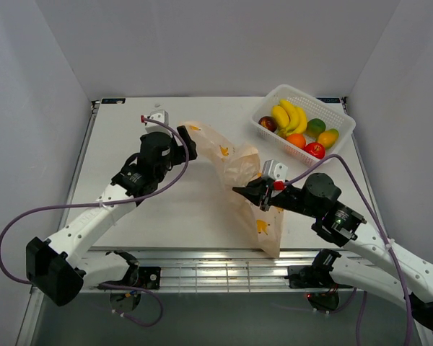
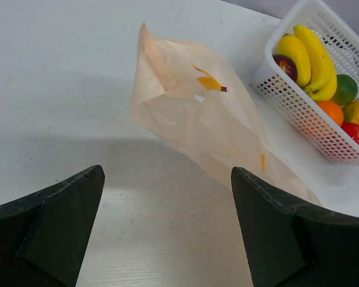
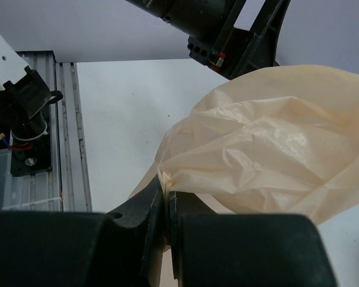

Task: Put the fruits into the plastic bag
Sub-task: Expand the plastic bag at the center of the board.

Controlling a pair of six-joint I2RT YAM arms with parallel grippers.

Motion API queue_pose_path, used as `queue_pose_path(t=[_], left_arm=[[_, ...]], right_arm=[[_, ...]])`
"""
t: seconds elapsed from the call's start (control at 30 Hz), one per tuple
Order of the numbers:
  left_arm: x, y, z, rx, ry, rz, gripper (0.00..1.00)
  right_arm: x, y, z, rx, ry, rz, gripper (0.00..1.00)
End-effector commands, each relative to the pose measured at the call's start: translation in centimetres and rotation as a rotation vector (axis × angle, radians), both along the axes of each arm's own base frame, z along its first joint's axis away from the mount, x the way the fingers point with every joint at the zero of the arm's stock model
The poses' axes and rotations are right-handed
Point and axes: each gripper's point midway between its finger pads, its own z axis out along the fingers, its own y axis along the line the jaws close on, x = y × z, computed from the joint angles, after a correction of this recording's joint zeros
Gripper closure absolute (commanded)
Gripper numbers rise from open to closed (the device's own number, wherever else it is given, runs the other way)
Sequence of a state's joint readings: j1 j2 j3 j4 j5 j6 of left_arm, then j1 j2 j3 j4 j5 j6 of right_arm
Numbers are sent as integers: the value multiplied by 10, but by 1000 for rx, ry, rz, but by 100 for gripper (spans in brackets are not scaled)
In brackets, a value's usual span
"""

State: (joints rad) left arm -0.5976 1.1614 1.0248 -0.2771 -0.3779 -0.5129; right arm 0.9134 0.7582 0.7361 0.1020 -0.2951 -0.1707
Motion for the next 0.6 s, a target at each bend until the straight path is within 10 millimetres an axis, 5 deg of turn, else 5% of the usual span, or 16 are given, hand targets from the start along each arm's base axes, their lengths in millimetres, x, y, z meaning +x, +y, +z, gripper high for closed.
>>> queue_pose_path(t=[0.0, 0.57], left_arm=[[-2, 13, -1, -16, 10, 68, 2], [23, 24, -9, -29, 26, 143, 2]], right_arm=[[-4, -3, 10, 20, -36, 16, 92], [-29, -1, 14, 12, -62, 146, 91]])
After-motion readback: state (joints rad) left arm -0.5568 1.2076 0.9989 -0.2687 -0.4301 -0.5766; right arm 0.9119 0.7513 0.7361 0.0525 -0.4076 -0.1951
